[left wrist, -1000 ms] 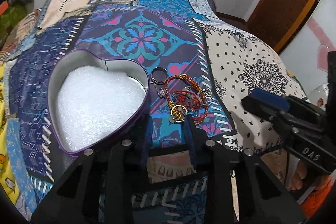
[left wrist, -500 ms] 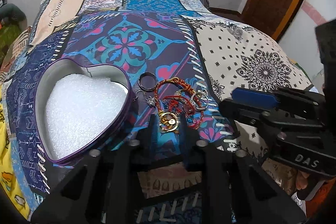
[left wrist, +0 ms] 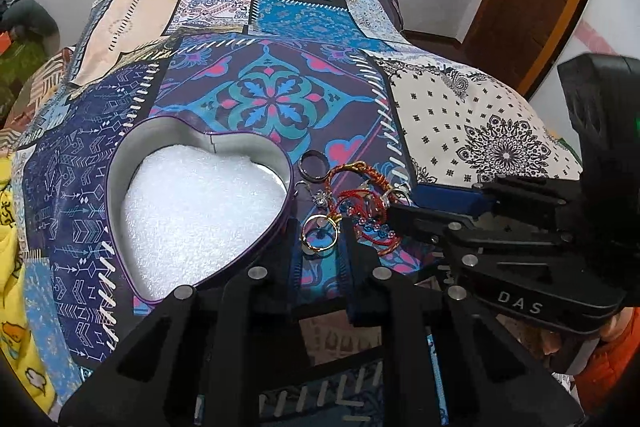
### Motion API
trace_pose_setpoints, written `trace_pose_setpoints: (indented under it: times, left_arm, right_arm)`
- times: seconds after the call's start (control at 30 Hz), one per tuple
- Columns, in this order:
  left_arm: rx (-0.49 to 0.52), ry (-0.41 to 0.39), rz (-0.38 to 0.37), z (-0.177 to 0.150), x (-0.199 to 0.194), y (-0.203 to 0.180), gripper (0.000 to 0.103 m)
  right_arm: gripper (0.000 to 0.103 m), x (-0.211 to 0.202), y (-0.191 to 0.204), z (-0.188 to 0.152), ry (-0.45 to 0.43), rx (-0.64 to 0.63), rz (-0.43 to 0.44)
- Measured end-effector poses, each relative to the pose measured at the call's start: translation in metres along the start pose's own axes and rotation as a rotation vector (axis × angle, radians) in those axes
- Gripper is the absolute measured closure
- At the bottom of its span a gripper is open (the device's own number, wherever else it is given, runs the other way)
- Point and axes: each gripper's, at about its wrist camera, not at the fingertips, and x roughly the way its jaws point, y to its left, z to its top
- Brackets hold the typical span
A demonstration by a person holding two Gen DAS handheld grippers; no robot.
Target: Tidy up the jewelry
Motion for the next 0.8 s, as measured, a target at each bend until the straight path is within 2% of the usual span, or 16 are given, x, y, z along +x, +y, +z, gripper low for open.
trace_pose_setpoints:
  times: [0.3, 0.4, 0.8]
  left_arm:
    - [-0.012, 0.003, -0.012, -0.006, 0.000, 0.003, 0.086]
    - [-0.015, -0.003, -0.015, -0.007, -0.002, 0.003, 0.086]
    - [-0.008, -0.055, -0.032, 0.000, -0.027, -0.004, 0.086]
  right_arm:
    - [0.075, 0.006, 0.009, 0.002, -0.002, -0.058, -0.034]
    - [0.085, 0.005, 0.008, 0.001, -0.008, -0.042, -0.036]
    - [0.085, -0.012, 0.011, -0.003, -0.047, -0.028, -0.058]
